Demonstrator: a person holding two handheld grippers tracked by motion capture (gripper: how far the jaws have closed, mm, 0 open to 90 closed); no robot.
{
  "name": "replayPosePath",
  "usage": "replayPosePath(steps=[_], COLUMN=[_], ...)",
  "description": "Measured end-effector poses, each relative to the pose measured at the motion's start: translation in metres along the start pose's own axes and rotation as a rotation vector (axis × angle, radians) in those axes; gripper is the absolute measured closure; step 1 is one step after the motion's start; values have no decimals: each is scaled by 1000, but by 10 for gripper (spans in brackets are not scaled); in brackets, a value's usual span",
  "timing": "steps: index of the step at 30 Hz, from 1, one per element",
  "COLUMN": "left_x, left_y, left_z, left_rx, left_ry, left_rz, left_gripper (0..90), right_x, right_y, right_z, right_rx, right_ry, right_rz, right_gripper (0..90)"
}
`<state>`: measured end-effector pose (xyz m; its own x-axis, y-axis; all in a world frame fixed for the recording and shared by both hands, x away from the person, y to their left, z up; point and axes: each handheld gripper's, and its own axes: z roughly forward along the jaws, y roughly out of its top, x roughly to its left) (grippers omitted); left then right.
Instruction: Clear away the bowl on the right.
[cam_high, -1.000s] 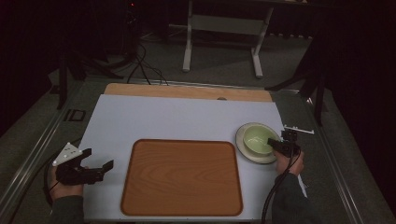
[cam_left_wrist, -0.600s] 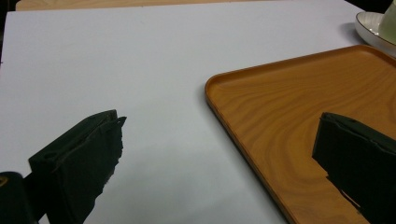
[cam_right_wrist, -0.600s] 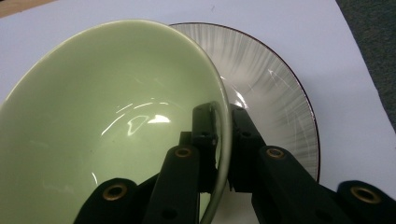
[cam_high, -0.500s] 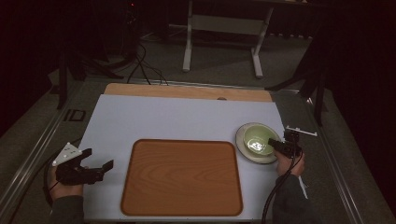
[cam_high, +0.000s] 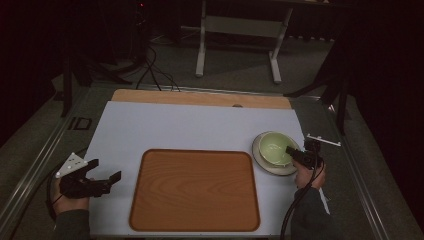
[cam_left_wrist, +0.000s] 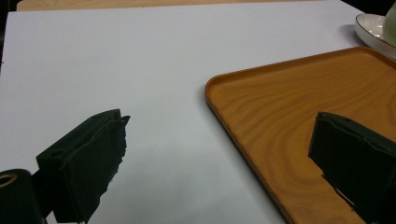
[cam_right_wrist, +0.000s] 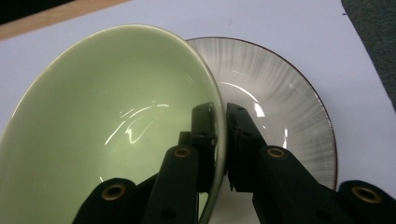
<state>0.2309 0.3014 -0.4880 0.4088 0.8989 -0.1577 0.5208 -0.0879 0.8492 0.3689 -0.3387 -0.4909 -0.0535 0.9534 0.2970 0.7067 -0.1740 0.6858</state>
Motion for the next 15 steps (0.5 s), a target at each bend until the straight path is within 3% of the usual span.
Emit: replayPosePath(steps=[4, 15], left_x=[0, 1], left_y=[0, 0], left_z=[0, 0], left_rx=[-2, -4], left_ry=[-1, 11], left_rz=[-3, -11], left_gripper=[43, 43], right_x=[1, 8], right_y=[-1, -5], right_z=[-1, -6], right_rx=[-10, -33], right_ry=[28, 52], right_rz=[26, 16], right_gripper=[827, 826])
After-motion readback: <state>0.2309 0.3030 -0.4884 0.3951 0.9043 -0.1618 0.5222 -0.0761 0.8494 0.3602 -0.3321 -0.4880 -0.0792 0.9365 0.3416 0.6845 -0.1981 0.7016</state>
